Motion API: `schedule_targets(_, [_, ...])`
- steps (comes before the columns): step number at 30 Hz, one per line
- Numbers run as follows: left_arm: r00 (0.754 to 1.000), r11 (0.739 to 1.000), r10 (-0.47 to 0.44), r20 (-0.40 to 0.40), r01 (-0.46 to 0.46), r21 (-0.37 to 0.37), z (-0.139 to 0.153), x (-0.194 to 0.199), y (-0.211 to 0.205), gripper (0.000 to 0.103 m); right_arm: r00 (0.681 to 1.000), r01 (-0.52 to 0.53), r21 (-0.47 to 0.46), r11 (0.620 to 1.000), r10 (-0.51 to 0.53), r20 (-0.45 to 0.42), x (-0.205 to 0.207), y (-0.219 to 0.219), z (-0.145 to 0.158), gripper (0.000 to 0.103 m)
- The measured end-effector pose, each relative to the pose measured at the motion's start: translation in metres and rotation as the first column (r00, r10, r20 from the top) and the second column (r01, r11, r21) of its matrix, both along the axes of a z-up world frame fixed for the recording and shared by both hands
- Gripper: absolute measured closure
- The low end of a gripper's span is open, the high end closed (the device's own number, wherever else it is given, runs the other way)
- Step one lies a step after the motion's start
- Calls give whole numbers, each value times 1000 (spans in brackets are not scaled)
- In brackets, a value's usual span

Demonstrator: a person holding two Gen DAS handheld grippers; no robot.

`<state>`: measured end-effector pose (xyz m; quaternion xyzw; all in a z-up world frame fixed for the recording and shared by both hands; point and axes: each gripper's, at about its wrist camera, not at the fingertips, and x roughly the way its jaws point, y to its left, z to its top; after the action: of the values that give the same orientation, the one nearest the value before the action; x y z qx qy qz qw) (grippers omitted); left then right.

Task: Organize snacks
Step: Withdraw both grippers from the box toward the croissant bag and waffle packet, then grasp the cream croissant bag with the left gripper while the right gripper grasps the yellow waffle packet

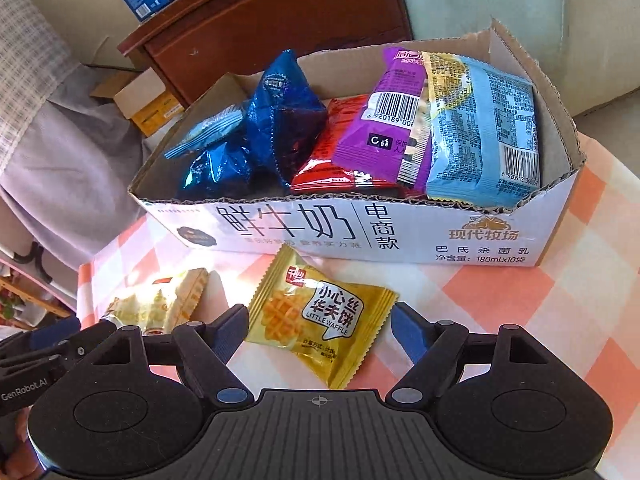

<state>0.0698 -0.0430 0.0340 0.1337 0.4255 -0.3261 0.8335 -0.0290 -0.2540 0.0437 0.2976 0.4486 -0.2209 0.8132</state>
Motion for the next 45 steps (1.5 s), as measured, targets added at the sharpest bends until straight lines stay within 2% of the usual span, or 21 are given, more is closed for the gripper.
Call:
schedule_targets(7, [999, 1000, -13, 33, 13, 0, -9, 2, -19, 28, 999, 43, -21, 999, -43, -1, 12, 2, -8, 23])
schedule_targets(10, [998, 999, -36, 56, 34, 38, -18, 1, -26, 28, 1000, 30, -34, 999, -30, -6, 16, 4, -11, 21])
schedule_targets(12, [998, 999, -40, 43, 38, 36, -22, 1, -25, 28, 1000, 11, -30, 999, -12, -12, 17, 4, -11, 22])
schedule_targets(16, [997, 997, -76, 5, 76, 34, -22, -3, -16, 32, 999, -31, 37, 999, 31, -18, 16, 6, -8, 22])
schedule_targets(20, [984, 981, -176, 9, 175, 87, -19, -14, -8, 32, 996, -89, 161, 983, 93, -17, 14, 9, -7, 22])
schedule_targets(22, [977, 973, -212, -25, 213, 88, -18, -16, -2, 32, 995, -93, 200, 975, 97, -12, 12, 9, -5, 22])
schedule_targets(25, [973, 972, -223, -62, 227, 64, -15, -16, 7, 35, 993, -114, 146, 983, 113, 10, 11, 11, 6, 22])
schedule_targets(29, [977, 977, -213, -23, 213, 24, -6, -15, 14, 34, 991, -131, 22, 991, 131, 15, 14, 12, 13, 22])
schedule_targets(32, [986, 986, -166, -32, 166, -2, -7, -13, 12, 33, 990, -140, -50, 989, 141, 14, 19, 15, 12, 22])
schedule_targets(35, [984, 984, -179, -19, 179, 9, -10, -17, 5, 32, 988, -156, -53, 986, 157, 2, 25, 14, 5, 23])
schedule_targets(38, [974, 973, -225, 22, 223, 61, -13, -25, 0, 25, 982, -186, -41, 982, 185, -25, 31, 19, -2, 23])
schedule_targets(40, [975, 972, -222, 28, 219, 86, -18, -25, -1, 20, 979, -202, -49, 978, 200, -49, 33, 22, -7, 23])
schedule_targets(45, [977, 974, -212, 25, 210, 84, -23, -25, -2, 15, 973, -223, -84, 971, 217, -74, 35, 28, -10, 21])
